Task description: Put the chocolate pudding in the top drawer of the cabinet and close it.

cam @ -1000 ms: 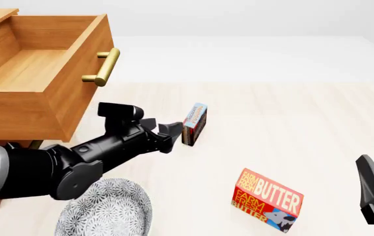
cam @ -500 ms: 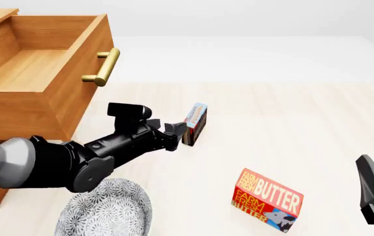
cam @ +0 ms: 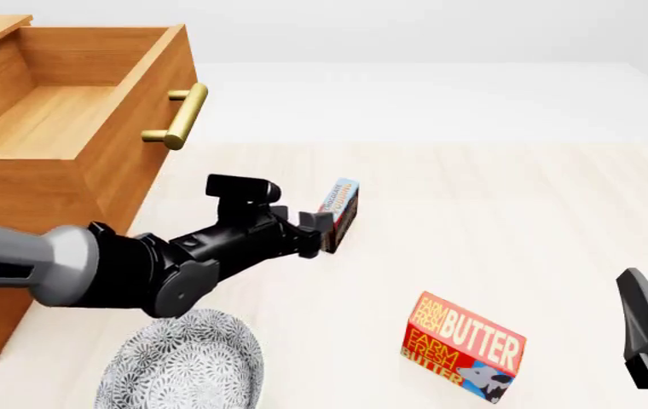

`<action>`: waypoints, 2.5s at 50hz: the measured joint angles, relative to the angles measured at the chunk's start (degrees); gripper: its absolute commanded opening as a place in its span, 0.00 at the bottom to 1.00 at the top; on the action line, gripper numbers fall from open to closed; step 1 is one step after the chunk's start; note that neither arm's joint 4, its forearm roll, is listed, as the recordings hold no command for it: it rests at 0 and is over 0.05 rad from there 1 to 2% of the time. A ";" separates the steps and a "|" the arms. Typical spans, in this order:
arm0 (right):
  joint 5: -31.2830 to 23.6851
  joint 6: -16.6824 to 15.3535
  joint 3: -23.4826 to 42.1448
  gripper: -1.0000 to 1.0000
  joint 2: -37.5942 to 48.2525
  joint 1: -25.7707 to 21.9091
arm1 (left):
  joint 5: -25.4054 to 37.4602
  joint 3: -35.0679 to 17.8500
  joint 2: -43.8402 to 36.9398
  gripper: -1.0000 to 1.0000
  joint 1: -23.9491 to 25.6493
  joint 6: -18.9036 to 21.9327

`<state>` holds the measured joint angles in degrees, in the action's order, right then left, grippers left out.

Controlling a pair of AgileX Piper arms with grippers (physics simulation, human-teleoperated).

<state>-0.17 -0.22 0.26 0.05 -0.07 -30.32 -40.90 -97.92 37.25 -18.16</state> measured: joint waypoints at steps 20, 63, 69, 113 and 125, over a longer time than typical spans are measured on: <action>0.00 0.00 0.00 1.00 0.00 0.00 | 1.11 -3.63 -3.60 1.00 0.61 -0.42; 0.00 -0.01 0.00 1.00 0.00 0.01 | 3.96 -7.27 -8.44 1.00 -1.70 -0.37; 0.00 0.01 0.00 1.00 0.00 0.00 | 4.56 -7.93 -8.99 1.00 -2.17 -0.15; -0.16 -0.01 0.15 1.00 -0.01 -0.23 | 6.80 -13.27 -12.87 1.00 -1.70 -0.03; -0.14 0.00 0.14 1.00 0.00 -0.24 | 6.73 -14.38 -14.11 1.00 -1.68 -0.64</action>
<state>-0.31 -0.22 0.40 0.05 -0.31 -23.59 -55.28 -112.03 35.56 -18.79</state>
